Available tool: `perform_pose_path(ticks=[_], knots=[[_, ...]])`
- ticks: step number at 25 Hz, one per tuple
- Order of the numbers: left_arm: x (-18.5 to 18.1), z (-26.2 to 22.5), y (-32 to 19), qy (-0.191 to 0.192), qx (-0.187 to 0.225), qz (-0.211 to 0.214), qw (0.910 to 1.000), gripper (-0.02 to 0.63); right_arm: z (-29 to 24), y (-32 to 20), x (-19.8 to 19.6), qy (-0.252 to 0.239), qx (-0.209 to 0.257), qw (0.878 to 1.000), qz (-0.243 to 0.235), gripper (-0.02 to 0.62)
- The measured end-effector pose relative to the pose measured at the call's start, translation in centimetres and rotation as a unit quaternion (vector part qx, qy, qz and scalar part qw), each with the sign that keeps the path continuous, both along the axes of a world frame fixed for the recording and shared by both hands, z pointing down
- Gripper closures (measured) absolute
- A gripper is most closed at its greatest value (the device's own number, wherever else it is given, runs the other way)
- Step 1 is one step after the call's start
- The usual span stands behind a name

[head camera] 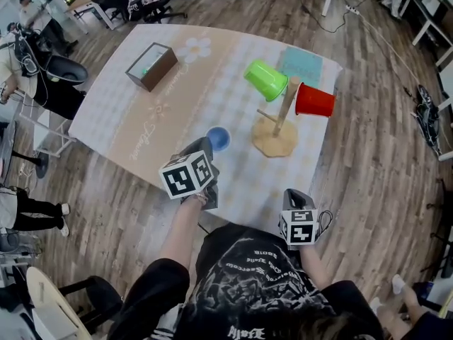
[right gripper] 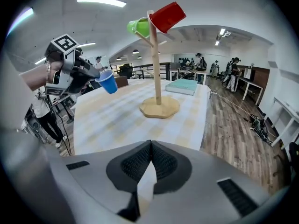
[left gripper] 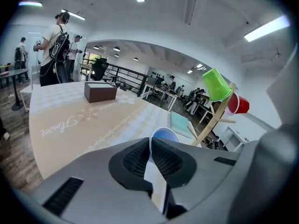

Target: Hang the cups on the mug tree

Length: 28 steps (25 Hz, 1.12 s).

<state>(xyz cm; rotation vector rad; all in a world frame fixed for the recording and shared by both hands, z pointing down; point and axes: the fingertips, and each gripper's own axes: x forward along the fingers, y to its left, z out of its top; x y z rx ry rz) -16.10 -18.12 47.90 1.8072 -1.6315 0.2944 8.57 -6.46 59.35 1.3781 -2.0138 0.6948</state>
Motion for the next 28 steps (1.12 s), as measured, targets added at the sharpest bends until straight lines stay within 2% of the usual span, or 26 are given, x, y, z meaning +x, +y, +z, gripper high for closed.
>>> perform_pose_path(ticks=[15,28], knots=[[4.0,-0.5,-5.4,-0.074,0.029,0.005,0.9968,0.572,-0.2,-0.4,1.4,-0.017,-0.015,1.000,0.006,0.586],[6.5,0.0,-8.7,-0.106,0.045,-0.007,0.9933,0.572,0.3,-0.8,3.2,-0.014,-0.026,0.999,0.016,0.586]])
